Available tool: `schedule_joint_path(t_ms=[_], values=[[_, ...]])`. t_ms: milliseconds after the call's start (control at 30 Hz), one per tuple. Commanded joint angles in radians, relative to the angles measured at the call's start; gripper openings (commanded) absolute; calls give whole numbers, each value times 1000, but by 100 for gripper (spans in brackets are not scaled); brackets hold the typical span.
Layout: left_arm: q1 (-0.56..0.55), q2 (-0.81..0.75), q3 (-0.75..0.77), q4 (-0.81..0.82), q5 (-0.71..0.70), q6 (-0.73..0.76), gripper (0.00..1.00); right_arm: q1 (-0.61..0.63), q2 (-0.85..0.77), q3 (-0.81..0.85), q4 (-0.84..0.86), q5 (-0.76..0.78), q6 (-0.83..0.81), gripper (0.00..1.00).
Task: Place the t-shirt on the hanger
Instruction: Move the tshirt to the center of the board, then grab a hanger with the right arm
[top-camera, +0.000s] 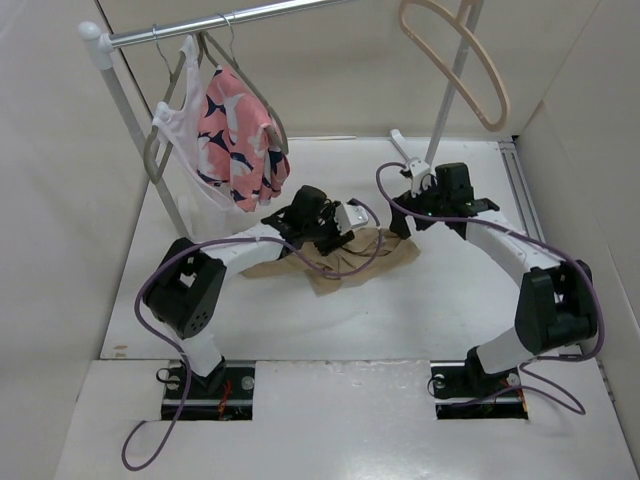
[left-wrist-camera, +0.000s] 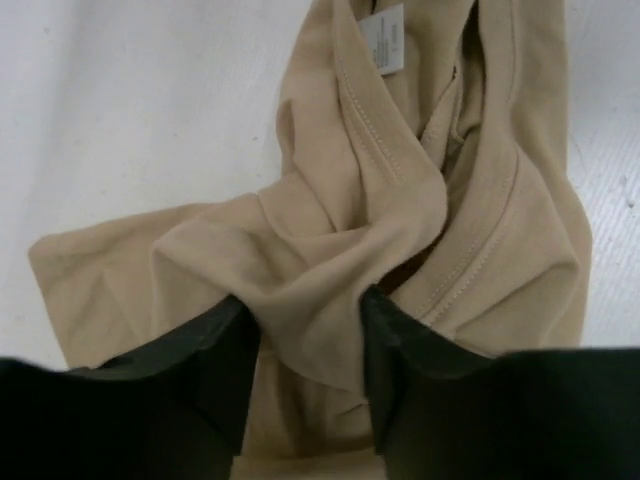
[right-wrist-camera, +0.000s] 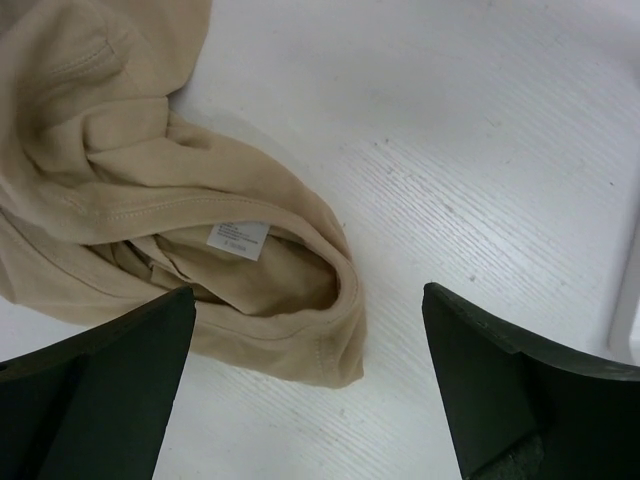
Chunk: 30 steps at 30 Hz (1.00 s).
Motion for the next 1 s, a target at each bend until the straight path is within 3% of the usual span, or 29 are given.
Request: schedule_joint_path(t_ms=[0, 67, 100, 333, 433, 600, 700, 967], values=[[-6, 2, 51, -32, 15, 24, 35, 48, -64, 65, -50, 86, -36, 100], [6, 14, 60, -44, 15, 35, 3, 63, -81, 90, -85, 149, -47, 100], [21, 14, 77, -53, 25, 23, 0, 76, -96, 105, -120, 158, -47, 100], [91, -38, 253, -174, 111, -82, 0, 151, -144, 408, -275, 153, -90, 100], [91, -64, 254, -184, 137, -70, 0, 160, -112, 652, -335, 23, -142, 100], [91, -73, 235, -159, 115, -80, 0, 24, 0, 1067, -337, -191, -38, 100], [91, -82, 235, -141, 114, -80, 0, -42, 54, 1195, -259, -248, 9, 100], [91, -92, 226, -141, 136, -91, 0, -203, 157, 1286, -144, -121, 157, 100]])
